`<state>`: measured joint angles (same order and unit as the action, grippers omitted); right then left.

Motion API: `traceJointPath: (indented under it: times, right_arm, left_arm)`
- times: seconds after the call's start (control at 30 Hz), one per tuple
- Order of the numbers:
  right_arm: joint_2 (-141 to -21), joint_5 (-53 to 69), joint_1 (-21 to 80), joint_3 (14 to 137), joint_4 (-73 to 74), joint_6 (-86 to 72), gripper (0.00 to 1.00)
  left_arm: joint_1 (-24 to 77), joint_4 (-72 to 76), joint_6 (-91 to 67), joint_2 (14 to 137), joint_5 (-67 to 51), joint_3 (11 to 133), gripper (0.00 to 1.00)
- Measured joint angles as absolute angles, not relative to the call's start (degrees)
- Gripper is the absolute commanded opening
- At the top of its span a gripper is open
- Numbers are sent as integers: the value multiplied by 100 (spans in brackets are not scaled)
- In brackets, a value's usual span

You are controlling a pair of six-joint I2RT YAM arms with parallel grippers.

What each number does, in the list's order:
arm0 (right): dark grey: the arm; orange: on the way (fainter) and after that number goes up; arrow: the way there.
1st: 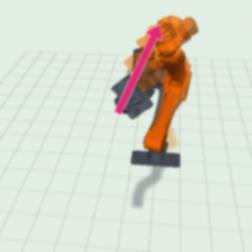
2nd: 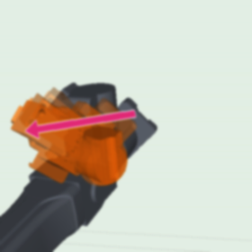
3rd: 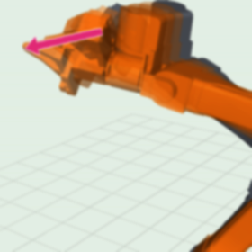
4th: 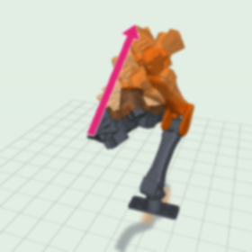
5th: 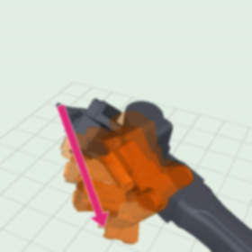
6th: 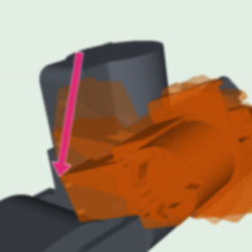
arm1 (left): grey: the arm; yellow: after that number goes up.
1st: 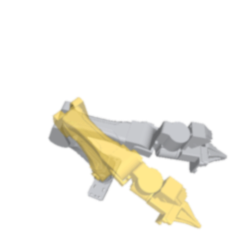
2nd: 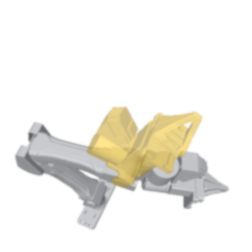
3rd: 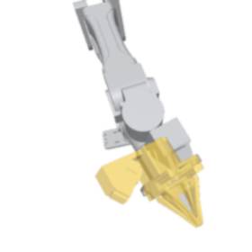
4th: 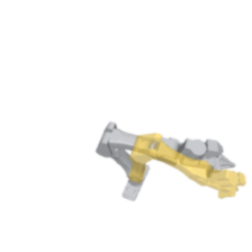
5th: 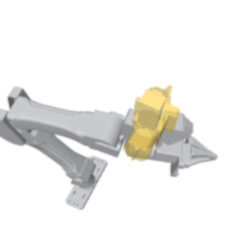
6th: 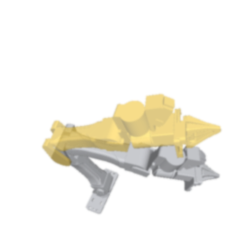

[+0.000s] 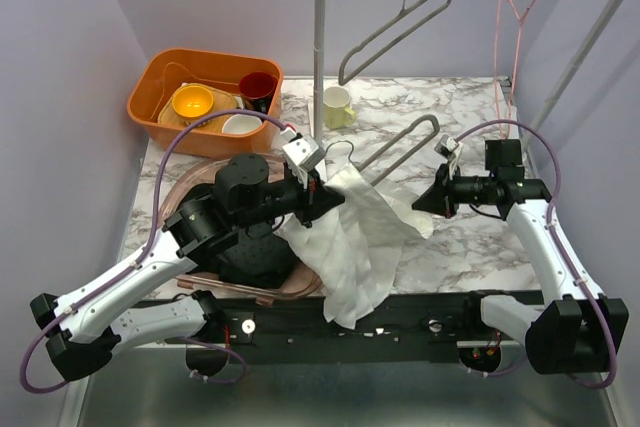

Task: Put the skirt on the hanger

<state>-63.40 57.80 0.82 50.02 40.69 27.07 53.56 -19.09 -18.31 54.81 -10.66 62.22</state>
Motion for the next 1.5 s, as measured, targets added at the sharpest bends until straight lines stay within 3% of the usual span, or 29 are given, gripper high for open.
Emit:
traceJointPath:
  times: [0.4,0.67,1.07,1.5]
  right_arm:
    - [-4495,4217,-626,5358,3645,1577,1]
    - [-4453,3743,-637,5765,3625,1439,0]
    - [-4453,3146,-633,6320,3988,1691,1]
    - [-4386,3229,-635,7526,4971,2023,0]
  left_arm:
    - [5293,-2558,-248,5583,-2182,6239,0]
    - [5288,-2936,646,6141,-2257,6504,0]
    - [5529,-3116,1035,6670,-1221,6987,0]
    - [6504,-3295,1369,7629,167,7428,0]
